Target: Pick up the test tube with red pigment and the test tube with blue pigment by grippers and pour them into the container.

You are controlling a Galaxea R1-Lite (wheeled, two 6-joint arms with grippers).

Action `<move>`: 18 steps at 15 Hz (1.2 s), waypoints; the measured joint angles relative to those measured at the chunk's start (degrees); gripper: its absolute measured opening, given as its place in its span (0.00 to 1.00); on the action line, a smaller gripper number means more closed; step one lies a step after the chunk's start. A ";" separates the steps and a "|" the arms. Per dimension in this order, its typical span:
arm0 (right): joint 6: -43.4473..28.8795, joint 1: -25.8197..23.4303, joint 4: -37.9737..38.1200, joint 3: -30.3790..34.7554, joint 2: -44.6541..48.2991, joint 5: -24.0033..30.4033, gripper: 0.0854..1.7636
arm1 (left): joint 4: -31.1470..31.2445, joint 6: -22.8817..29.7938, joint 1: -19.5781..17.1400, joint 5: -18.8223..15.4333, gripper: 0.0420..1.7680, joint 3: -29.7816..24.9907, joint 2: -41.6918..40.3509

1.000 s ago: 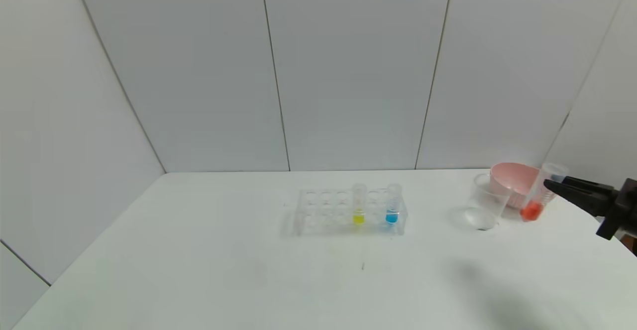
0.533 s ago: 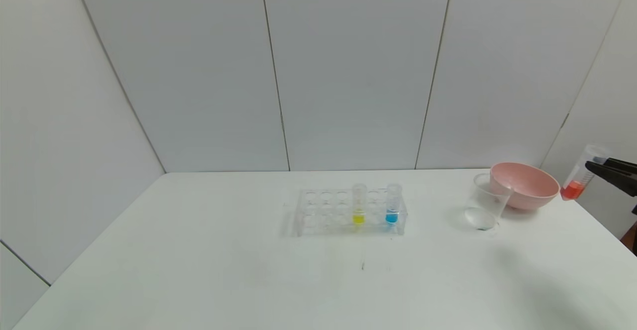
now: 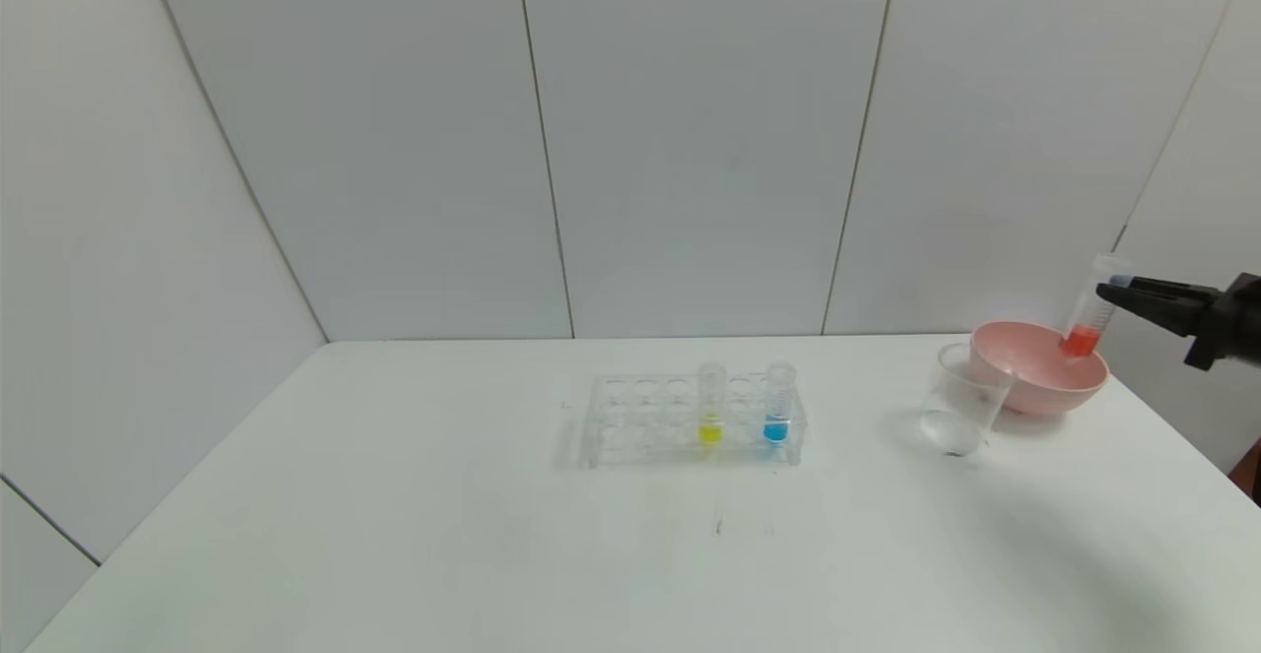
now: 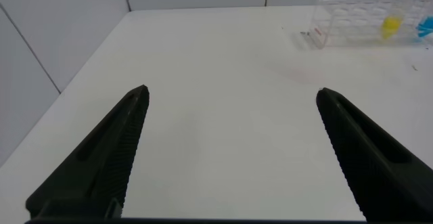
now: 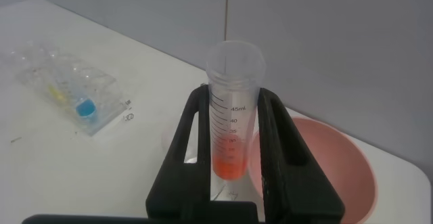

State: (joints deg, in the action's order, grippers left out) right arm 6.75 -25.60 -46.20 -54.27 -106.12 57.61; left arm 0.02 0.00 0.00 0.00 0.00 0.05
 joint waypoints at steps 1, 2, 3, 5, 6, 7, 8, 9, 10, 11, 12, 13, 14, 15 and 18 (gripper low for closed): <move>3.43 0.74 6.38 -4.24 -0.90 -1.87 0.24 | 0.05 0.00 0.00 0.00 1.00 0.00 0.00; 7.83 1.38 12.97 -9.03 -2.12 -4.08 0.24 | 0.05 0.00 0.00 0.00 1.00 0.00 0.00; 11.20 1.96 18.40 -13.29 -3.39 -5.89 0.24 | 0.02 0.00 0.00 0.00 1.00 0.00 0.00; 15.54 3.19 29.21 -20.97 -5.77 -8.44 0.24 | 0.05 0.00 0.00 0.00 1.00 0.00 0.00; 18.04 3.80 35.43 -24.26 -6.62 -9.47 0.24 | 0.05 0.00 0.00 0.00 1.00 0.00 0.00; 20.97 4.35 41.52 -27.39 -7.30 -10.64 0.24 | 0.02 0.00 0.00 0.00 1.00 0.00 0.00; 24.25 4.94 47.92 -30.54 -7.78 -12.02 0.24 | 0.05 0.00 0.00 0.00 1.00 0.00 0.00; 27.38 5.38 53.86 -33.32 -8.11 -12.95 0.24 | 0.05 0.00 0.00 0.00 1.00 0.00 0.00; 30.95 5.64 59.50 -36.13 -8.41 -13.56 0.24 | 0.07 0.00 0.00 0.00 1.00 0.00 0.00; 35.06 5.84 65.00 -39.22 -8.83 -13.96 0.24 | 0.05 0.00 0.00 0.00 1.00 0.00 0.00; 38.53 5.95 69.40 -42.03 -9.34 -14.68 0.24 | 0.05 0.00 0.00 0.00 1.00 0.00 0.00; 41.08 6.06 72.83 -44.85 -9.92 -15.93 0.24 | 0.05 0.00 0.00 0.00 1.00 0.00 0.00; 43.11 6.10 75.98 -47.79 -10.72 -17.16 0.24 | 0.05 0.00 0.00 0.00 1.00 0.00 0.00; 45.08 6.12 78.96 -50.30 -11.47 -17.79 0.24 | 0.05 0.00 0.00 0.00 1.00 0.00 0.00; 50.77 6.17 87.47 -57.14 -14.10 -18.35 0.24 | 0.05 0.00 0.00 0.00 1.00 0.00 0.00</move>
State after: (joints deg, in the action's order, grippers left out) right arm 57.53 -19.43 41.27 -111.41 -120.22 39.27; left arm 0.07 0.00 0.00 0.00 0.00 0.05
